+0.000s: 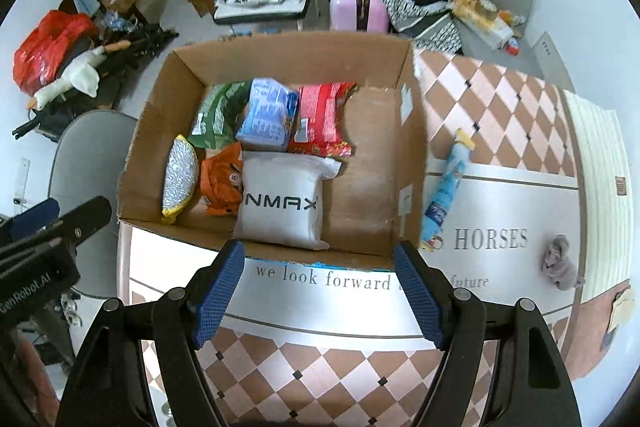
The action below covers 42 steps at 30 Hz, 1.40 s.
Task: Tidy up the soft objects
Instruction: 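Place sponge and orange bag into the box and release both, then grasp the blue tube with left tool while right tool grasps lilac plush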
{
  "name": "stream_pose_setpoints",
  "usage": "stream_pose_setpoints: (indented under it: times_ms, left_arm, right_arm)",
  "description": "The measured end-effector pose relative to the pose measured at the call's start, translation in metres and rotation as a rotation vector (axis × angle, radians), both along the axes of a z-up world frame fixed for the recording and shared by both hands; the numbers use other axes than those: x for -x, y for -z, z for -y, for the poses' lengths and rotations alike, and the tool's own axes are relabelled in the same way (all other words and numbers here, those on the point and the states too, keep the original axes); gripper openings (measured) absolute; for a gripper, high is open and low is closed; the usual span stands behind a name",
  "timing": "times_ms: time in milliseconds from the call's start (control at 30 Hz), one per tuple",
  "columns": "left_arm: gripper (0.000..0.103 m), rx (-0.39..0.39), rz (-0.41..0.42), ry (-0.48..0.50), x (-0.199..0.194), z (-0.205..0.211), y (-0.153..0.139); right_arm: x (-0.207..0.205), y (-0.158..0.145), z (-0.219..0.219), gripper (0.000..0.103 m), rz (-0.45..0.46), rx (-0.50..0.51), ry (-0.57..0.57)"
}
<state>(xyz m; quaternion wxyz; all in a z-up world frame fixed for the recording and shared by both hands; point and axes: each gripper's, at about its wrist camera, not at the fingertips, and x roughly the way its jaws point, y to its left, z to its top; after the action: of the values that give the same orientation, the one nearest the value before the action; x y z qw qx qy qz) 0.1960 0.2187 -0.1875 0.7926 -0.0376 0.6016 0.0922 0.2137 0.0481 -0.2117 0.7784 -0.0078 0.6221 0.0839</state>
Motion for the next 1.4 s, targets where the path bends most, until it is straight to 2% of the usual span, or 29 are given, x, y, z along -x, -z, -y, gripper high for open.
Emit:
stream_pose_setpoints:
  times_ms: [67, 100, 200, 467, 567, 633, 733, 800, 933, 1000, 1033, 1200, 1267, 1400]
  left_arm:
    - [0.09, -0.013, 0.018, -0.002, 0.005, 0.002, -0.008]
    - [0.099, -0.018, 0.026, -0.003, 0.007, 0.004, -0.012]
    - [0.1, -0.036, 0.052, 0.0, 0.013, 0.01, -0.022]
    - [0.1, -0.093, 0.092, 0.043, 0.005, 0.049, -0.045]
    - [0.1, -0.136, 0.103, 0.12, -0.014, 0.09, -0.052]
    - [0.1, -0.145, 0.097, 0.183, -0.029, 0.12, -0.051]
    - [0.1, -0.159, 0.071, 0.32, -0.057, 0.184, -0.041]
    - [0.1, -0.173, 0.036, 0.418, -0.076, 0.226, -0.026]
    - [0.1, -0.198, -0.108, 0.597, -0.116, 0.309, 0.033]
    - [0.1, -0.193, -0.197, 0.649, -0.13, 0.337, 0.066]
    - [0.1, -0.19, -0.268, 0.667, -0.138, 0.351, 0.091]
    - [0.1, -0.203, -0.459, 0.694, -0.153, 0.384, 0.172]
    - [0.1, -0.195, -0.508, 0.681, -0.157, 0.387, 0.192]
    - [0.1, -0.166, -0.573, 0.64, -0.16, 0.388, 0.222]
  right_arm:
    - [0.006, -0.012, 0.003, 0.093, 0.035, -0.003, -0.003]
    - [0.008, -0.018, 0.005, 0.095, 0.051, -0.007, -0.001]
    - [0.012, -0.03, 0.009, 0.103, 0.076, -0.027, -0.012]
    - [0.012, -0.045, 0.044, 0.103, 0.093, -0.117, 0.038]
    - [0.009, -0.046, 0.077, 0.103, 0.069, -0.172, 0.081]
    - [0.006, -0.044, 0.114, 0.103, 0.046, -0.205, 0.134]
    - [0.005, -0.036, 0.177, 0.103, 0.028, -0.17, 0.222]
    - [0.004, -0.026, 0.215, 0.103, -0.005, -0.13, 0.261]
    - [-0.001, 0.012, 0.301, 0.103, -0.096, 0.029, 0.299]
    - [-0.005, 0.034, 0.333, 0.103, -0.144, 0.1, 0.286]
    - [-0.008, 0.048, 0.349, 0.103, -0.177, 0.133, 0.273]
    - [-0.022, 0.111, 0.392, 0.103, -0.319, 0.206, 0.183]
    - [-0.027, 0.137, 0.403, 0.103, -0.367, 0.202, 0.142]
    - [-0.033, 0.169, 0.402, 0.103, -0.429, 0.168, 0.065]
